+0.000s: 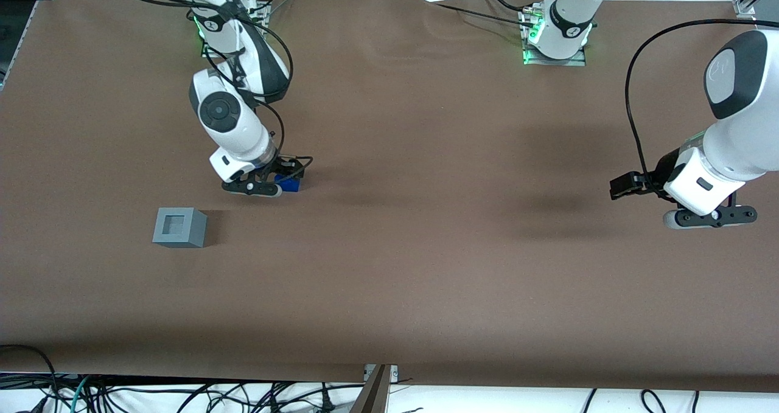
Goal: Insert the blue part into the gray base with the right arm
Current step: 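Move the right gripper down to the blue part and grasp it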
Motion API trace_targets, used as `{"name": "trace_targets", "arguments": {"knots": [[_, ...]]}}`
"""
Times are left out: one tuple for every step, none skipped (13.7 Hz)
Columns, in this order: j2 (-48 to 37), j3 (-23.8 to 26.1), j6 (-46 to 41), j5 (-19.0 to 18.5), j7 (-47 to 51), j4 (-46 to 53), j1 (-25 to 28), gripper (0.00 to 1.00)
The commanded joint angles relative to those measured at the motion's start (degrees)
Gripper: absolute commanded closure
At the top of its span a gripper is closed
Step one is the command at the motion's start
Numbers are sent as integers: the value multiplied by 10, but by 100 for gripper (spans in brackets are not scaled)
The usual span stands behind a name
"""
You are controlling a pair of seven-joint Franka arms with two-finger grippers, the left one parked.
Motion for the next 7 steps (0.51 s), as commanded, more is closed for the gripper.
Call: {"name": "trace_targets", "arguments": {"knots": [[4, -5, 6, -10, 13, -5, 11, 0], [11, -5, 9, -10, 13, -6, 11, 0], [17, -6, 16, -11, 12, -7, 11, 0], [22, -6, 24, -18, 12, -9, 11, 0], [25, -6, 30, -25, 12, -10, 11, 0], [26, -6, 33, -26, 12, -10, 11, 0], [32, -6, 37, -27, 12, -11, 11, 0]]}}
